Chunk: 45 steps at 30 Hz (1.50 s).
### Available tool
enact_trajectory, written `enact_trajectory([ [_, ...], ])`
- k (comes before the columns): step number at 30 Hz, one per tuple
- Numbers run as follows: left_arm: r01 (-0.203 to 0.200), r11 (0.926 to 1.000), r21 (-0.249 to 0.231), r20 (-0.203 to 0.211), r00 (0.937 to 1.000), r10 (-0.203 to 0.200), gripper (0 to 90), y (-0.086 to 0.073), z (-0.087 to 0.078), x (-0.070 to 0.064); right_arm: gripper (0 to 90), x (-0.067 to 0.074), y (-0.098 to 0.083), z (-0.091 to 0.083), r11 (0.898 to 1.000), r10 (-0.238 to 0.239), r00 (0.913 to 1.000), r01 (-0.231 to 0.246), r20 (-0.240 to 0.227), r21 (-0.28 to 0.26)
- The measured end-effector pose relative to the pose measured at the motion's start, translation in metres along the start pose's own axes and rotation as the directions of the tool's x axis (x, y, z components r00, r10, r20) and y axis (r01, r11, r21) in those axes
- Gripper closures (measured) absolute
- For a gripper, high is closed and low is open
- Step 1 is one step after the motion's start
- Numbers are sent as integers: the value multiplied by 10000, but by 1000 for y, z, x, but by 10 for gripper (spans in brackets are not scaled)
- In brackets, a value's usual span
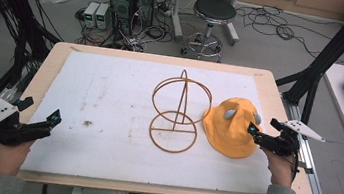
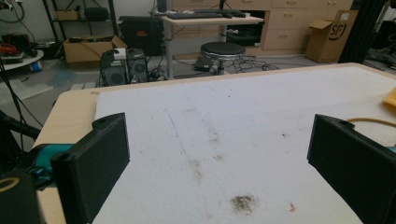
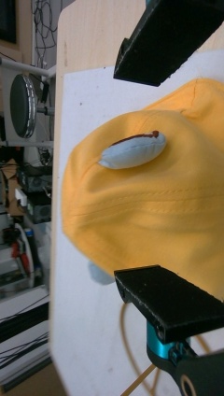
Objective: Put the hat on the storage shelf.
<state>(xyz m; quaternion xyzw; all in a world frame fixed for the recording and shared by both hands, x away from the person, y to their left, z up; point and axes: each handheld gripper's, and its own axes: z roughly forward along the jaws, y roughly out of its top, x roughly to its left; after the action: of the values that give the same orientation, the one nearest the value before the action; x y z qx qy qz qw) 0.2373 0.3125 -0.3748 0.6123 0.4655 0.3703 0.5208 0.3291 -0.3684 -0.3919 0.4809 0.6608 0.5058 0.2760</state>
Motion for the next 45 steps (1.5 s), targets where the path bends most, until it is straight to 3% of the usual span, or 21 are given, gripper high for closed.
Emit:
enact_trajectory([
  [3, 33, 10000, 53, -43, 10000, -32, 61, -1, 0, 1, 50, 0, -4, 6, 9989, -446, 9990, 444, 91, 140],
  [10, -42, 10000, 28, 35, 10000, 42, 61, -4, -3, 2, 66, -2, -8, 17, 9968, -720, 9973, 714, 143, 352],
  [14, -10, 10000, -10, 45, 10000, 10, 61, -6, -5, 4, 146, -3, -9, 19, 9960, -845, 9962, 838, 197, 310],
  [21, 30, 10000, -38, -144, 9999, -30, 61, -7, -11, 6, 188, -5, -12, 26, 9964, -753, 9972, 753, 3, 399],
  [26, 43, 10000, -48, -142, 9999, -44, 61, -8, -11, 6, 282, -4, -12, 27, 9950, -918, 9958, 920, -72, 400],
  [29, 70, 9999, -72, -97, 9999, -70, 61, -8, -11, 6, 396, -3, -11, 27, 9935, -1051, 9942, 1059, -207, 427],
  [33, 67, 9999, -91, -87, 9999, -68, 61, -7, -11, 6, 470, -2, -11, 26, 9944, -912, 9955, 923, -251, 505],
  [38, 62, 9999, -83, -76, 10000, -63, 61, -7, -11, 6, 662, -3, -11, 23, 9937, -884, 9957, 900, -269, 667],
  [45, 64, 9999, -98, -63, 10000, -65, 61, -7, -11, 6, 753, -6, -11, 22, 9956, -567, 9979, 588, -306, 725],
])
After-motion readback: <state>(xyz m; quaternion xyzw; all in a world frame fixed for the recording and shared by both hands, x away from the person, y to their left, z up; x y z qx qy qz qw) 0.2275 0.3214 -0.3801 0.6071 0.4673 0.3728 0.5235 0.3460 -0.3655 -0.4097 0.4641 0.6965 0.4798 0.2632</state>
